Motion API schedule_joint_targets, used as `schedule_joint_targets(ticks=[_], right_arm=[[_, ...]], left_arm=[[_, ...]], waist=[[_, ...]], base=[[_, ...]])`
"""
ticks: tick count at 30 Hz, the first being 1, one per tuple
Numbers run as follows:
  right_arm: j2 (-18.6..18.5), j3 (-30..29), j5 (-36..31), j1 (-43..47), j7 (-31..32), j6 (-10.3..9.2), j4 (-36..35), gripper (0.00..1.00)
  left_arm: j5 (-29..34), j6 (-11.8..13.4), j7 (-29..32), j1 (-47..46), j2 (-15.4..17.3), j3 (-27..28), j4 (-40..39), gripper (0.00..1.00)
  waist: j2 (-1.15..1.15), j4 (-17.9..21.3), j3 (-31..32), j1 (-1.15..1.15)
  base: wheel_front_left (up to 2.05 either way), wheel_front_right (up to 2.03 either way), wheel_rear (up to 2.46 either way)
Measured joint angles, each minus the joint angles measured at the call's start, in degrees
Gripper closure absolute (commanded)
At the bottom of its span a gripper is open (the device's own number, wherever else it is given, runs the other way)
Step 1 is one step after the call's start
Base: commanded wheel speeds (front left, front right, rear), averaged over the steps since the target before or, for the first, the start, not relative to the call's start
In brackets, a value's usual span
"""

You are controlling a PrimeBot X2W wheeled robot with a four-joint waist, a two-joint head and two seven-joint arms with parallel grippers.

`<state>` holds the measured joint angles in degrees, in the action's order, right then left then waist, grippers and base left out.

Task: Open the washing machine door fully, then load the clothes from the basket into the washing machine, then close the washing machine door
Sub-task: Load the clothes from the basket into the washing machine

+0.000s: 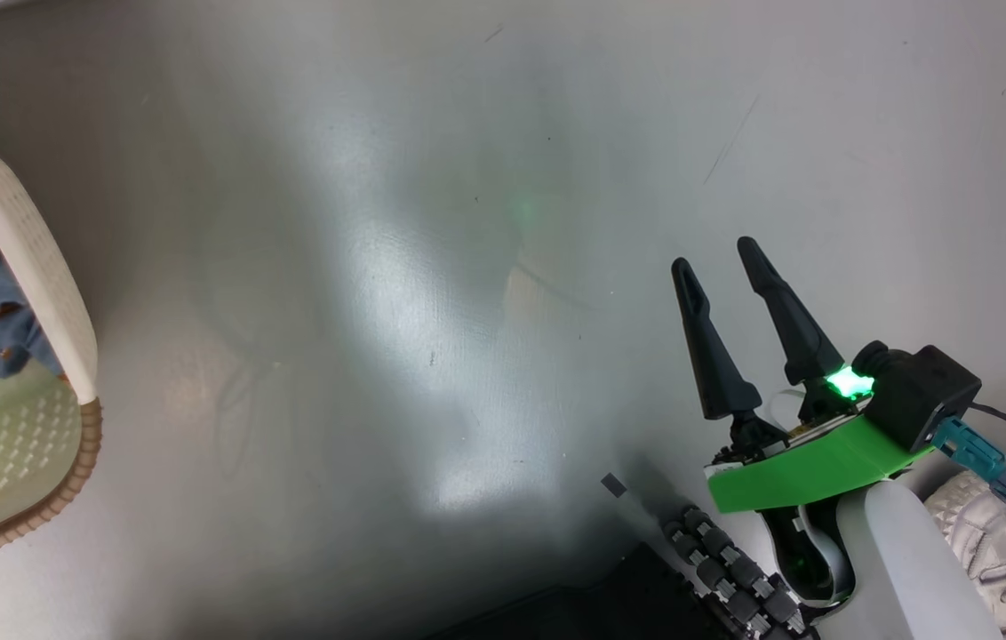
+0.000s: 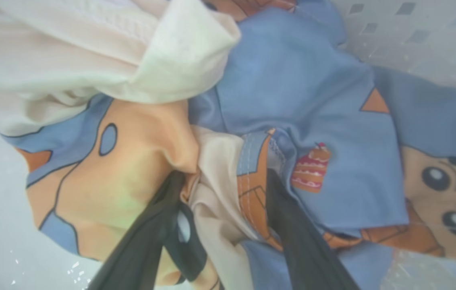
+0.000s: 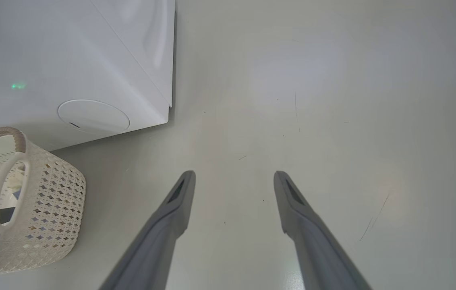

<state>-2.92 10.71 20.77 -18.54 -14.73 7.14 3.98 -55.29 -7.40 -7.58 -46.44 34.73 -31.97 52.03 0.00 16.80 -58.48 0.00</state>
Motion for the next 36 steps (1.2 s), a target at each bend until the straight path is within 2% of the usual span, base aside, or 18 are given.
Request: schedule_joint_targets(ticks=[1,2,5,12,19,24,32,36], right_arm=[[0.00,-0.04,0.00,0.05,0.00,0.00,0.00,0.00],[0.01,-0.11,0.00,0.05,0.00,0.00,-0.04,0.00],[0.02,-0.32,0.00,0.04,0.00,0.00,-0.10,0.00],[0.03,-0.53,-0.59,-0.64,0.00,0.00,-0.05,0.00],[0.02,-1.92,-3.08,-1.15,0.00,0.00,1.35,0.00],[0.01,-2.05,-4.34,-1.58,0.00,0.00,3.10,0.00],[-0.04,-2.27,-6.68,-1.44,0.00,0.00,5.45,0.00],[-0.07,-2.22,-7.03,-1.38,0.00,0.00,6.23,0.00]], left_arm=[[0.01,0.00,0.30,-0.47,-0.02,-0.54,0.63,0.45],[0.03,0.00,0.36,-0.83,-0.02,-0.97,1.13,1.00],[0.07,0.00,0.16,-1.96,-0.64,-2.30,3.33,1.00],[0.16,0.00,-4.63,-1.92,-2.20,-2.90,5.82,1.00],[0.68,0.00,-6.64,-0.46,-5.64,-2.25,5.19,1.00],[5.26,0.16,-6.65,3.57,-7.23,6.41,-0.48,1.00],[15.12,0.57,-6.73,14.62,-13.68,19.95,-8.17,1.00],[19.90,0.44,-6.73,18.62,-16.33,24.96,-11.57,1.00]], waist=[[0.00,-0.01,0.04,0.00],[0.00,-0.03,0.08,0.00],[0.00,-0.05,0.42,0.00],[0.00,-0.07,2.35,0.00],[0.00,-1.72,6.16,0.00],[0.00,-3.35,9.64,0.00],[0.00,-6.34,15.99,0.00],[0.00,-7.70,19.27,0.00]], base=[[0.00,0.00,0.00],[0.00,0.00,0.00],[0.00,0.00,0.00],[0.00,0.00,0.00],[0.00,0.00,0.00],[0.00,0.00,0.00],[0.00,0.00,0.00],[0.00,0.00,0.00]])
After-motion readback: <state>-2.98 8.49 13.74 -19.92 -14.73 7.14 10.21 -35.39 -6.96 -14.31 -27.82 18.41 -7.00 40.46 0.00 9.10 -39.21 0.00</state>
